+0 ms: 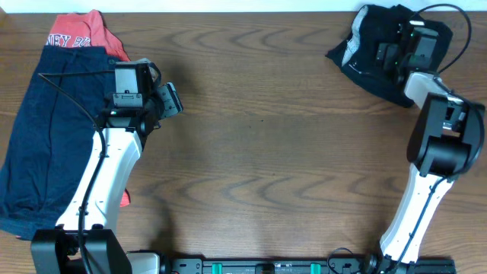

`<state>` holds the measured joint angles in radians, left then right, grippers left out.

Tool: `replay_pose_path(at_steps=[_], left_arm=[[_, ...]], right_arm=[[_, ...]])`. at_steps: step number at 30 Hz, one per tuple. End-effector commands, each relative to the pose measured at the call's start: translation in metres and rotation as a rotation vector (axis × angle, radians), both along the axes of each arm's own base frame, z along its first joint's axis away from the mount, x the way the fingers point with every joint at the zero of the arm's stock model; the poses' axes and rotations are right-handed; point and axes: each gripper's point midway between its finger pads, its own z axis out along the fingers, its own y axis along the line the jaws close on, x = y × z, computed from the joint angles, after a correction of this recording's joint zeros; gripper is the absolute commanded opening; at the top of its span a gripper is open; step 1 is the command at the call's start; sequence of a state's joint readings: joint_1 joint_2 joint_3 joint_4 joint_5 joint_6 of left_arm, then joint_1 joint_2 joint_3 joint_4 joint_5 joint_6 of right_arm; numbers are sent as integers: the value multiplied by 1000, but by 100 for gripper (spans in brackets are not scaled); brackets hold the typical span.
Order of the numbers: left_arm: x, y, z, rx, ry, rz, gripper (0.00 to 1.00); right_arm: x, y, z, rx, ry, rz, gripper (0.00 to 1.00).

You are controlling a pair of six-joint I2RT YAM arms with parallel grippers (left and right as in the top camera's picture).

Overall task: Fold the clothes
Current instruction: 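Carry the folded black shorts with the right gripper to the far-right table corner, then lower the shorts at the far-right corner and open the right gripper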

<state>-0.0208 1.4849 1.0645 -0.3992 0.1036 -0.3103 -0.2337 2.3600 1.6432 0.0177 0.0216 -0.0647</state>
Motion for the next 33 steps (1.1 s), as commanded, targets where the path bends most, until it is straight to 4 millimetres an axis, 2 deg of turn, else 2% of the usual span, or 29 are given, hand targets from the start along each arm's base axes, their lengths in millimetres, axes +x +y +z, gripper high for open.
replay_pose_path(at_steps=[1, 5, 7, 9, 12, 13, 20, 23, 28, 31, 33], left_arm=[[-3, 3, -9, 15, 23, 2, 68], [-3, 3, -9, 14, 23, 3, 68], [-3, 3, -9, 14, 23, 3, 68], [-3, 3, -9, 14, 24, 2, 68], [-3, 3, -9, 14, 24, 2, 68], [-3, 3, -9, 14, 23, 2, 68], [-6, 3, -11, 14, 35, 2, 68], [-6, 3, -12, 14, 39, 2, 68], [-6, 3, -12, 14, 40, 2, 68], [-7, 3, -12, 14, 44, 2, 68], [-8, 3, -13, 14, 47, 2, 68]], right_arm=[[-15, -7, 92, 46, -74, -30, 99], [-57, 25, 147, 187, -19, 16, 99], [-80, 40, 161, 261, 26, 22, 99], [-101, 55, 162, 327, 96, 28, 99], [-130, 66, 142, 395, 235, -10, 99], [-140, 70, 130, 412, 291, -21, 98], [-177, 81, 67, 481, 486, -70, 96], [-177, 81, 51, 484, 480, -78, 96], [-168, 76, 34, 464, 411, -73, 93], [-165, 68, 21, 441, 371, -118, 88], [-164, 63, 13, 425, 348, -142, 81]])
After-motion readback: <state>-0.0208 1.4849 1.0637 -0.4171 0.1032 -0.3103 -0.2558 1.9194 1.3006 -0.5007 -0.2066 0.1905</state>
